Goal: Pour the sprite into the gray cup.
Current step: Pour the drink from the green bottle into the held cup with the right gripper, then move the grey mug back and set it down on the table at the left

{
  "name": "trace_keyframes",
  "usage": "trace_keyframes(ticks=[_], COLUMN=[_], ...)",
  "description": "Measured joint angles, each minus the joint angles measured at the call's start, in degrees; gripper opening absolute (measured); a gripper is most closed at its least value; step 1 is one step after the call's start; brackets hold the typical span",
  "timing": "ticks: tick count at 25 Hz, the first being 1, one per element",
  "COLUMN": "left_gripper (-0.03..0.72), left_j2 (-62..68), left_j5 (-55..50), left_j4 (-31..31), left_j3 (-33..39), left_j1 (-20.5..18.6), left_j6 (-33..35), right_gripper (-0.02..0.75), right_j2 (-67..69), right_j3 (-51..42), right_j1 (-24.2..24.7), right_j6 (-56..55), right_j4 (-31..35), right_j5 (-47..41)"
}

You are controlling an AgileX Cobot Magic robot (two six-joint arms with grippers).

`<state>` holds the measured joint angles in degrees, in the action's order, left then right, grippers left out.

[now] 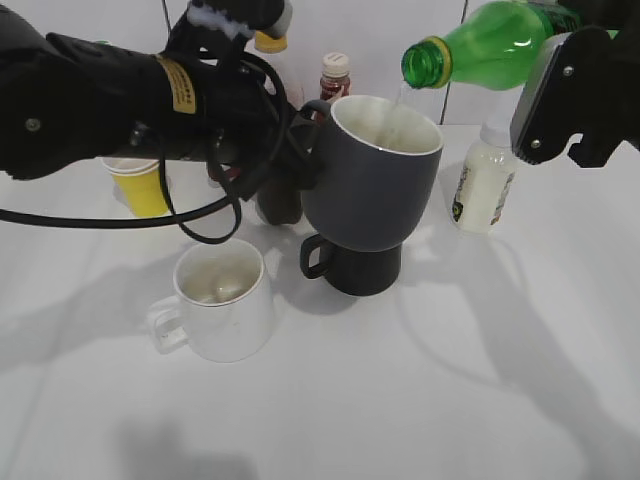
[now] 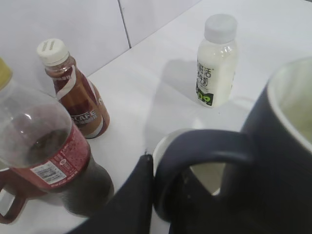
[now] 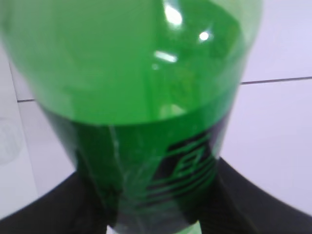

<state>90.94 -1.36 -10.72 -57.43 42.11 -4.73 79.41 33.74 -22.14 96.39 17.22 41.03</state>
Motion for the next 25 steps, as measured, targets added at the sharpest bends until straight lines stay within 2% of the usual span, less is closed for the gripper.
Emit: trace_keyframes(ticks=[5,8,13,16,19,21,22,25], left_gripper=[0.065,0.065,0.065,0.065,0.065,0.065,0.065,0.065], left_j2=[0.00,0.00,-1.38,-4.68,-9.06,-11.66,-12.55,-13.10], left_j5=[0.00,0.00,-0.67,-1.45,-1.14,0.67,3.30,11.79], left_j4=[0.00,0.77,6.00,6.93,7.49,7.37,6.94,6.98], left_j3=[0.00,0.00,0.00,0.19,2.87,6.66,9.95,18.62], left_j1=[0.00,0.00,-2.60,-7.06,-14.28,-19.88,-23.56,-31.24], left_j6=[0.00,0.00,0.00,0.00,-0.05,-0.18,-0.18,-0.18], right_gripper=[0.345,0.345,0.345,0.345,0.345,0.345,0.345,0.345], right_j2=[0.00,0.00,0.00,0.00,0.00,-0.07,-0.07,-0.08], right_j3=[0.03,0.03,0.03,0.03,-0.13,-0.74,-1.25,-3.63], right_j1=[0.00,0.00,0.00,0.12,0.16,0.94,1.72,5.50], right_j6=[-8.12,-15.34,-37.67,-49.96,-58.00,-61.81,-64.16,-70.54], right_j4=[0.57,0.93,5.48,8.10,8.22,8.16,7.97,6.57], right_j5=[-1.70,-6.58,-13.71,-16.13,-17.61,-17.61,-17.61,-17.14])
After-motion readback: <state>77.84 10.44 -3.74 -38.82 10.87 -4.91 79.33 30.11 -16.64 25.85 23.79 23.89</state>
